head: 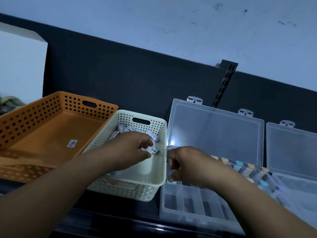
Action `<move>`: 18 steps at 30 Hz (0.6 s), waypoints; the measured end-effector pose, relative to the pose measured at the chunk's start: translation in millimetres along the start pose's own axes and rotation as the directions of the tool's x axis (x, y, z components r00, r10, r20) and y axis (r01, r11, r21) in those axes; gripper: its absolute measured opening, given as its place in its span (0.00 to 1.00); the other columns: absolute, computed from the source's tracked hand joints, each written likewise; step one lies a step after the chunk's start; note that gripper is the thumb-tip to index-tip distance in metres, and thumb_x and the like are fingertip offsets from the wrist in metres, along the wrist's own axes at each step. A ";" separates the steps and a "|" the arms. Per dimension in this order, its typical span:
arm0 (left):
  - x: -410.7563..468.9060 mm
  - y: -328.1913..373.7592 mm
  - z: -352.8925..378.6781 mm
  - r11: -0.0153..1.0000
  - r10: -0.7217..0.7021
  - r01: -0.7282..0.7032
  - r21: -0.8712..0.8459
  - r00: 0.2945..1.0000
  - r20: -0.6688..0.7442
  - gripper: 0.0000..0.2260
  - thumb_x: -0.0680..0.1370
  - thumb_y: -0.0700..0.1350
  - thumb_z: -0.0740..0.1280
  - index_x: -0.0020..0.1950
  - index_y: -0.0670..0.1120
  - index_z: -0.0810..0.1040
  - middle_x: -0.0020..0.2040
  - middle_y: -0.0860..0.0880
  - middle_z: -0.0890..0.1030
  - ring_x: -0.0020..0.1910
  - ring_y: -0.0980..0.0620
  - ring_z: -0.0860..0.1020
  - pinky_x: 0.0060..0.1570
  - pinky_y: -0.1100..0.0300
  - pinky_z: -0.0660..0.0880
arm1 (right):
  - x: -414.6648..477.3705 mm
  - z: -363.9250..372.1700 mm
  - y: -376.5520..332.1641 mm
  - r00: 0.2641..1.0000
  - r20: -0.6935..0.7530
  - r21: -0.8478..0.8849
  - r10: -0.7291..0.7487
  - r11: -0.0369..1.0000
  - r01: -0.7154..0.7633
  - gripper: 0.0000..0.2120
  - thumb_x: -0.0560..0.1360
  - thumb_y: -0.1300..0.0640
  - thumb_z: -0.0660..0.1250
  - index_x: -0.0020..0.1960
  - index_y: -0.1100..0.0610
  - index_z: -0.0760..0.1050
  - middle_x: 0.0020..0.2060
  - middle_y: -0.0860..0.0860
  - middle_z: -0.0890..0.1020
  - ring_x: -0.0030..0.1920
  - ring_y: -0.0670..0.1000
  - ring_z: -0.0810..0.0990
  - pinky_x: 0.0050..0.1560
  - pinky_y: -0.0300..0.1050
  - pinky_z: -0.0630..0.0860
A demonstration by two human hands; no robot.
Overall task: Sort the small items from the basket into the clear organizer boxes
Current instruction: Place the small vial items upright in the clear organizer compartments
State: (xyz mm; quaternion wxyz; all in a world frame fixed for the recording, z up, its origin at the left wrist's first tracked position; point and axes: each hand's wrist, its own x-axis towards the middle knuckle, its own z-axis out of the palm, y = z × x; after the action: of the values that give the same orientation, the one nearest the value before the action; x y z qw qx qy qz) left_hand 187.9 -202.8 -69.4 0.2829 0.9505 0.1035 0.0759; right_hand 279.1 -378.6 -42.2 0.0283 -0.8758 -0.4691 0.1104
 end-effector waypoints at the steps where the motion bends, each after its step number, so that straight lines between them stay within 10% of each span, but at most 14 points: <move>1: -0.1 -0.5 0.2 1.000 -0.002 0.002 -0.002 1.000 0.003 0.15 0.76 0.50 0.68 0.62 0.54 0.76 0.58 0.58 0.78 0.56 0.60 0.76 0.58 0.59 0.73 | 1.0 1.1 -0.4 1.000 0.000 -0.008 -0.002 1.000 0.002 0.12 0.70 0.54 0.74 0.39 0.50 0.70 0.39 0.45 0.74 0.36 0.46 0.72 0.33 0.40 0.67; 10: 2.7 -8.8 3.4 1.000 -0.012 0.012 -0.008 1.000 0.017 0.15 0.76 0.51 0.68 0.63 0.54 0.76 0.58 0.58 0.78 0.56 0.60 0.75 0.58 0.60 0.72 | 6.1 5.6 5.3 0.999 0.027 -0.028 -0.037 0.999 0.038 0.05 0.71 0.57 0.71 0.46 0.51 0.78 0.42 0.42 0.78 0.44 0.45 0.75 0.40 0.38 0.71; 18: 6.2 -10.6 5.1 1.000 -0.004 0.005 -0.026 1.000 0.023 0.16 0.76 0.51 0.68 0.64 0.54 0.75 0.58 0.58 0.78 0.55 0.61 0.75 0.55 0.64 0.71 | 14.6 -1.9 13.0 0.971 0.215 -0.124 -0.103 0.984 0.132 0.20 0.78 0.65 0.61 0.61 0.44 0.78 0.56 0.42 0.81 0.48 0.35 0.69 0.38 0.23 0.62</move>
State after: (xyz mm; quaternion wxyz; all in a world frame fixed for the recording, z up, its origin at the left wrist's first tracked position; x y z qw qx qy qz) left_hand 193.3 -195.2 -79.0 0.2967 0.9473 0.1014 0.0659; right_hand 297.9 -373.6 -44.7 -0.0747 -0.8299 -0.5271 0.1670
